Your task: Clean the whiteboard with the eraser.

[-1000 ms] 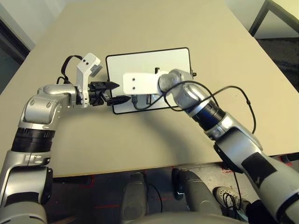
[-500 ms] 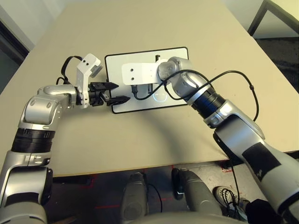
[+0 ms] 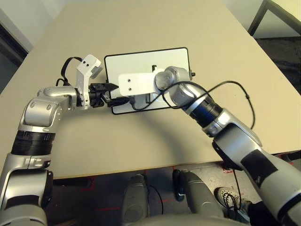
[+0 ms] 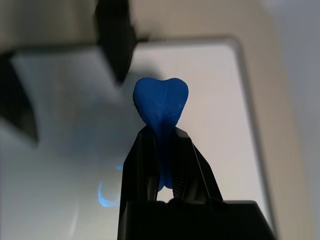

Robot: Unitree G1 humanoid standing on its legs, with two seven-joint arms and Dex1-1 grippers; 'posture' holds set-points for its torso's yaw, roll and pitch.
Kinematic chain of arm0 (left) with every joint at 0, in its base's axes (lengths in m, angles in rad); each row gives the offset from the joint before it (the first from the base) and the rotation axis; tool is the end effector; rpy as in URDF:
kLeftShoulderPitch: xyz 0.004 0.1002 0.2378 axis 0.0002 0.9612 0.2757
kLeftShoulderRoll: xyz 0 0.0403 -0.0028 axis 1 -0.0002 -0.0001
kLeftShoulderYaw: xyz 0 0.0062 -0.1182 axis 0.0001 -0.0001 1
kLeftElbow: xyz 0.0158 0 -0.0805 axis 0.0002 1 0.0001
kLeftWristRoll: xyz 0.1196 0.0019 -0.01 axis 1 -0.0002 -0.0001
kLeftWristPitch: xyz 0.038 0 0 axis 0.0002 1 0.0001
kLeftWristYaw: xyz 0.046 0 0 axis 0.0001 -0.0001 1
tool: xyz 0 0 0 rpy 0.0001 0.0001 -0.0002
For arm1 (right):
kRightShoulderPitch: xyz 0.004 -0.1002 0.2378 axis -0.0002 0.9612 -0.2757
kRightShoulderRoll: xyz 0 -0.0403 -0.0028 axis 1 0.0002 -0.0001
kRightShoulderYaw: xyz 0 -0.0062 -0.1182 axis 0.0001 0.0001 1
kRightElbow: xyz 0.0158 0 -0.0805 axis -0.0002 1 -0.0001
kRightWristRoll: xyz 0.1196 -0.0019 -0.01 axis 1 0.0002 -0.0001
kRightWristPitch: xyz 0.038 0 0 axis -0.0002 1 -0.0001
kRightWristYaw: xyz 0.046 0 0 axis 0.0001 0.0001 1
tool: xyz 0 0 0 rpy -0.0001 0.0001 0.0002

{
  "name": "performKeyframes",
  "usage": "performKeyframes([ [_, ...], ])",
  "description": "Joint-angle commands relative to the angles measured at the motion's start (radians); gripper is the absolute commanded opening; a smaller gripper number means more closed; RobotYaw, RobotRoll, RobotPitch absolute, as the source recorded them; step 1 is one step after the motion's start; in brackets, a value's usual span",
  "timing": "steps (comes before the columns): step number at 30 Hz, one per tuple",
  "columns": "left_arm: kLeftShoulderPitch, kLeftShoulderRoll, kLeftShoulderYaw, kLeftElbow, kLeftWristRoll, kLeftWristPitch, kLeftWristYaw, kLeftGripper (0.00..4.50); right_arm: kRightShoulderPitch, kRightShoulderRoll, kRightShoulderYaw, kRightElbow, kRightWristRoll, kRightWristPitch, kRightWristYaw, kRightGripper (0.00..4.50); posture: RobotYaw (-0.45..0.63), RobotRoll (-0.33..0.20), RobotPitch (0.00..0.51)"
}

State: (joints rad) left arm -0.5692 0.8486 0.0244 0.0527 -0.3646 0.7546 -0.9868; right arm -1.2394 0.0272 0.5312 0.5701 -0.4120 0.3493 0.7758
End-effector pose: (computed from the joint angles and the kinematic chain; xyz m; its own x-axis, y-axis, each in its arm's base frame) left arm 0.2960 0.2878 0.2121 0.6514 -0.6268 -0.4276 0.7237 0.6826 0.1017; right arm 0.3409 0.0383 0.2449 0.5253 0.7370 -0.4252 -0.6583 0.0354 -0.7519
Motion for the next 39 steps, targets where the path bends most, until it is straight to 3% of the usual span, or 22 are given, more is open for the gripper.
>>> performKeyframes([
  [1,0.020,0.005,0.002,-0.002,0.000,0.018,0.008,4.50,0.069,-0.004,0.037,-0.025,0.000,0.005,0.035,0.26,0.00,0.000,0.191],
  [11,0.020,0.006,0.006,-0.004,-0.001,0.020,0.011,4.50,0.155,-0.045,0.073,-0.061,-0.030,0.012,0.051,0.26,0.00,0.000,0.190],
  [21,0.002,0.006,-0.002,0.007,0.006,0.015,0.001,4.50,0.019,0.008,-0.019,0.160,0.007,-0.098,-0.087,0.26,0.00,0.000,0.182],
  [31,0.011,0.010,0.005,-0.002,0.003,0.019,0.003,4.50,0.214,-0.052,0.083,-0.053,-0.042,-0.030,0.033,0.26,0.01,0.000,0.182],
  [39,0.010,0.009,0.004,0.000,0.004,0.018,0.004,4.50,0.008,-0.002,-0.021,0.222,-0.007,-0.116,-0.121,0.26,0.01,0.000,0.181],
])
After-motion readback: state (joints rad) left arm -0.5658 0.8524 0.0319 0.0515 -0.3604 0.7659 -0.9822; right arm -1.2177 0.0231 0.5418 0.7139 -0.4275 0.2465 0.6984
